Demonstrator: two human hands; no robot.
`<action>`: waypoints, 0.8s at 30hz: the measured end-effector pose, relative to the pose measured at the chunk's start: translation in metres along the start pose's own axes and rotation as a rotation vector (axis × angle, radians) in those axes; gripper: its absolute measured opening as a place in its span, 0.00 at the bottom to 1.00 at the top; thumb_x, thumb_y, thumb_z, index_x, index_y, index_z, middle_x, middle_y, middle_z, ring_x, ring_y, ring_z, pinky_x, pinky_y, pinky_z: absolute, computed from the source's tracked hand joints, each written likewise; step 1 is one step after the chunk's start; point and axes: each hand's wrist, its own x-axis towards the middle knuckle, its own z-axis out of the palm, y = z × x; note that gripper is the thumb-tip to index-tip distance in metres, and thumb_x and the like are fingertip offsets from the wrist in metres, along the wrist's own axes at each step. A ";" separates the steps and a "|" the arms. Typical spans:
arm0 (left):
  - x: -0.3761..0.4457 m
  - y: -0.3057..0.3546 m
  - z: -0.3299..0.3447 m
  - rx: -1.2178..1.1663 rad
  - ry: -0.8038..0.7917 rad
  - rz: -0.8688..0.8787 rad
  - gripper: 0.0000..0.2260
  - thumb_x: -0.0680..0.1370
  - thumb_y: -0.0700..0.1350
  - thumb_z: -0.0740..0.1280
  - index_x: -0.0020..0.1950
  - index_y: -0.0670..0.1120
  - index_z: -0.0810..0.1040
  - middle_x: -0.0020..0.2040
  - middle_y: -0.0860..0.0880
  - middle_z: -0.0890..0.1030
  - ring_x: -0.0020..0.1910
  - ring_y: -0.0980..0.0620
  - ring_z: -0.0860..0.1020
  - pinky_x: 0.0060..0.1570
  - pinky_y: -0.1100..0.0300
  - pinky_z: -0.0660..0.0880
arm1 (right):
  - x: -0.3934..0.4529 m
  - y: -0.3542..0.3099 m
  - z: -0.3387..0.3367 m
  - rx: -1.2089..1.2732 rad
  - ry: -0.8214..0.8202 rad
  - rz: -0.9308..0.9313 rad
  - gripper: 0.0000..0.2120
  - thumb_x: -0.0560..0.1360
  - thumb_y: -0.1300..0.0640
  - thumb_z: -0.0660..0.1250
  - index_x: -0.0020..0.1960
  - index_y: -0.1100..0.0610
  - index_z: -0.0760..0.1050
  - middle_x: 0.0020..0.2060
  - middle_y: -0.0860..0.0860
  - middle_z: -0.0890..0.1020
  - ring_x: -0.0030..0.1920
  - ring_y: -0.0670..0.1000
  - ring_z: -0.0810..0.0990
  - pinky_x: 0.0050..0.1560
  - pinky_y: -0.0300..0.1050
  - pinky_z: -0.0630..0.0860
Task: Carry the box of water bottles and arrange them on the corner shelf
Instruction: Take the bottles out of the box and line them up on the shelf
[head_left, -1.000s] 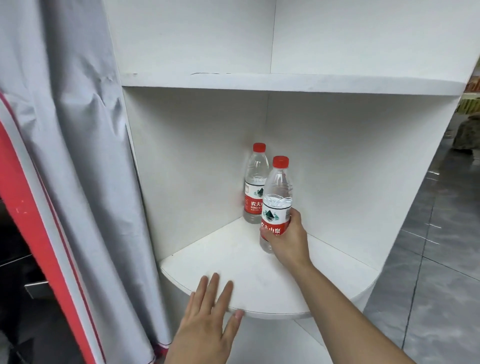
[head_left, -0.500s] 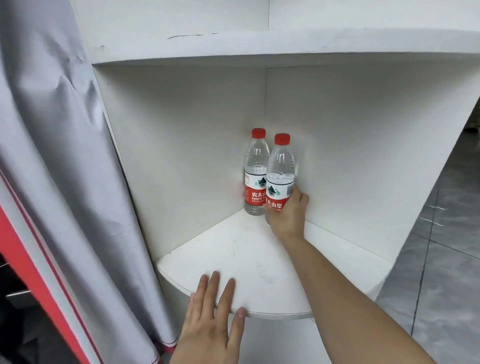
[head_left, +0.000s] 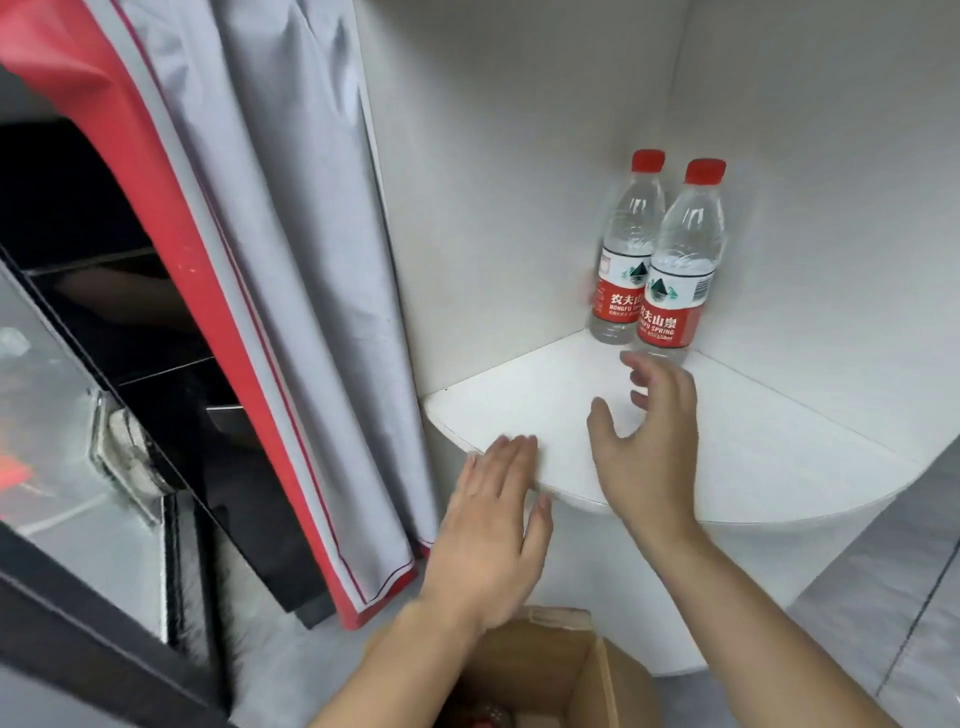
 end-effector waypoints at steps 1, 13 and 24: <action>-0.008 -0.005 -0.002 0.027 0.070 0.001 0.23 0.79 0.51 0.55 0.75 0.49 0.63 0.73 0.52 0.68 0.74 0.57 0.60 0.74 0.56 0.55 | -0.022 -0.007 0.001 -0.012 -0.029 -0.073 0.18 0.71 0.68 0.67 0.60 0.59 0.74 0.57 0.54 0.74 0.57 0.54 0.76 0.59 0.50 0.75; -0.089 -0.068 -0.006 0.012 0.147 -0.235 0.17 0.75 0.44 0.60 0.63 0.54 0.73 0.54 0.58 0.77 0.57 0.58 0.73 0.56 0.61 0.72 | -0.188 0.018 0.052 -0.119 -0.696 -0.307 0.04 0.66 0.63 0.64 0.40 0.57 0.76 0.41 0.51 0.78 0.42 0.51 0.77 0.38 0.43 0.76; -0.118 -0.095 0.011 0.114 -0.285 -0.166 0.16 0.76 0.44 0.60 0.61 0.52 0.78 0.58 0.54 0.80 0.60 0.53 0.74 0.63 0.61 0.67 | -0.289 0.035 0.090 -0.646 -1.980 -0.231 0.16 0.78 0.64 0.63 0.65 0.67 0.73 0.64 0.65 0.76 0.65 0.63 0.74 0.51 0.38 0.72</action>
